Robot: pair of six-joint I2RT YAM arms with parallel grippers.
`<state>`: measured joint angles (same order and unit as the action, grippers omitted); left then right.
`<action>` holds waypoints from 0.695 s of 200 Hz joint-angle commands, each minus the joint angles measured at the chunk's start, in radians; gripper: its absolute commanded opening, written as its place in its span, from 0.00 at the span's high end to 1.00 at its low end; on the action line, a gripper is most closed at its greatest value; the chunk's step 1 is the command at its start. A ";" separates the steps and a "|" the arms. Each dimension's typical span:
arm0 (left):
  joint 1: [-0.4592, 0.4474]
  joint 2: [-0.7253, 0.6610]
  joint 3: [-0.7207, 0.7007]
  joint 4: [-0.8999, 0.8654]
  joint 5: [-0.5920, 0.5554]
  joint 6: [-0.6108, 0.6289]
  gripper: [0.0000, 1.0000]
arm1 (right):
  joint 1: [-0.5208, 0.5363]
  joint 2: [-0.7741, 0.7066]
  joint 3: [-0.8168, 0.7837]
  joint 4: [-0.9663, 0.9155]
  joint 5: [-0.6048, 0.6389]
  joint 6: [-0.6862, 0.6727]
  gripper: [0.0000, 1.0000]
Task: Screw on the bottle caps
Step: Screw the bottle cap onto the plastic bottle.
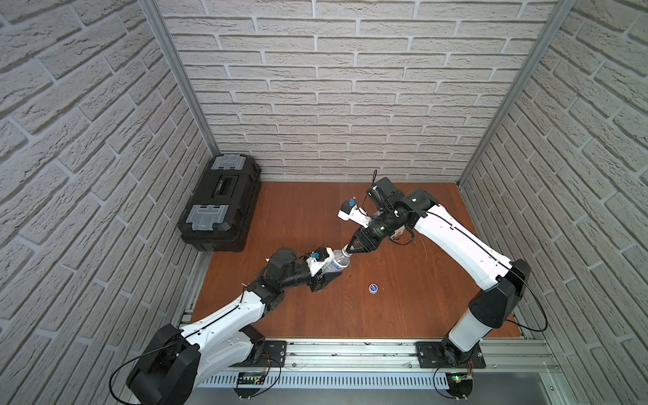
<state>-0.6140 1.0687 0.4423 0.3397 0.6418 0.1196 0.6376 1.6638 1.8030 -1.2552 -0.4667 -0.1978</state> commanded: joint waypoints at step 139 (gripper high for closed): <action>-0.025 -0.098 -0.028 0.358 -0.074 -0.029 0.57 | -0.009 0.029 -0.068 0.085 -0.145 0.101 0.66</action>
<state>-0.6189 1.0111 0.3801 0.3996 0.5613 0.0929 0.6090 1.6882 1.7721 -1.1881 -0.5808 -0.1177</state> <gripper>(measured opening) 0.580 0.337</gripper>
